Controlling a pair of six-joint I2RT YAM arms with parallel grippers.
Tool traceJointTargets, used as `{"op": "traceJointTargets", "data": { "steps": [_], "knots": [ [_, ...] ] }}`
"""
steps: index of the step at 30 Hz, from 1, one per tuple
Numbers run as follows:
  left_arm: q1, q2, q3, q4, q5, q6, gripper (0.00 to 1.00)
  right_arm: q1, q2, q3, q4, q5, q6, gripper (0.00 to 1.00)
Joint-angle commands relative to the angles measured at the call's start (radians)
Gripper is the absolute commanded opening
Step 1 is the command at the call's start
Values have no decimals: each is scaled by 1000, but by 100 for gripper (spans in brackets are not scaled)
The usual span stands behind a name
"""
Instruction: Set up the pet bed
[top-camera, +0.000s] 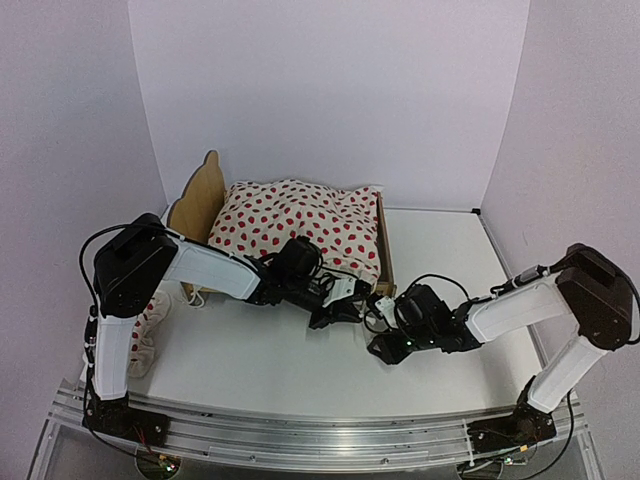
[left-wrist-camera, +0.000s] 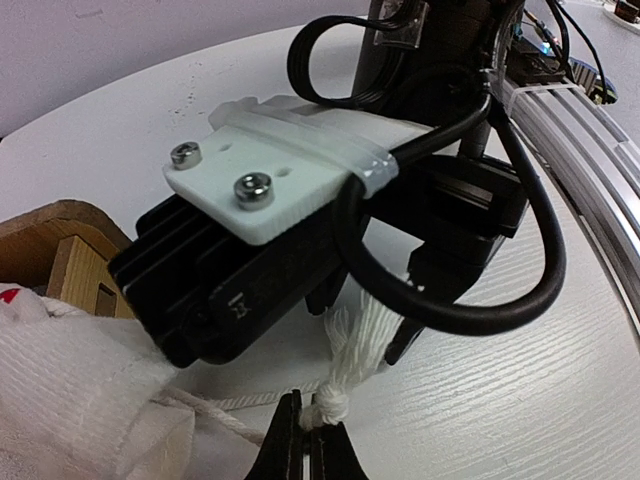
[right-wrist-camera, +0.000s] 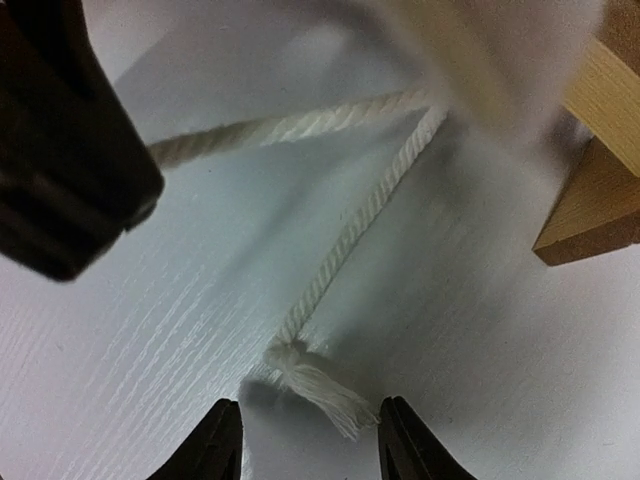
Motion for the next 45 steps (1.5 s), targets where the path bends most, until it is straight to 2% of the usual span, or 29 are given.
{"op": "traceJointTargets", "data": {
  "steps": [1, 7, 9, 13, 17, 20, 23, 28, 32, 35, 40, 43, 45],
  "knots": [
    [7, -58, -4, 3, 11, 7, 0, 4, 39, 10, 22, 42, -15, 35],
    [9, -56, -5, 3, 3, 7, 0, 5, 31, 7, 21, 14, -31, 4],
    [10, -55, -7, 0, 2, 9, 0, 4, 12, 7, 20, -16, -37, 0],
    [17, -55, -8, -4, 0, 10, 0, 4, -51, -13, 12, -57, -79, 0],
    [20, -56, -7, -5, 0, 13, 0, -7, -102, -50, 26, -95, -193, 9],
    [32, -56, -3, -6, 3, 0, 0, -82, -117, -67, 96, -197, -221, 17],
    [43, -52, 3, -20, 22, -9, 0, -128, -63, -34, 125, -300, -268, 23],
    [43, -52, 6, -30, 33, -9, 0, -134, 57, 26, 125, -383, -310, 35],
    [45, -52, 3, -29, 25, -9, 0, -134, 108, 25, 125, -438, -289, 38],
    [46, -52, 2, -29, 25, -9, 0, -132, 98, -1, 114, -395, -280, 32],
    [46, -51, -2, -35, 33, 8, 0, -130, 21, -38, 17, -256, -272, 3],
    [44, -50, -11, -66, 51, 70, 0, -131, -46, -37, -25, -248, -199, 0],
    [34, -49, -22, -80, 49, 106, 4, -131, -95, -28, -34, -273, -134, 0]
  ]
}}
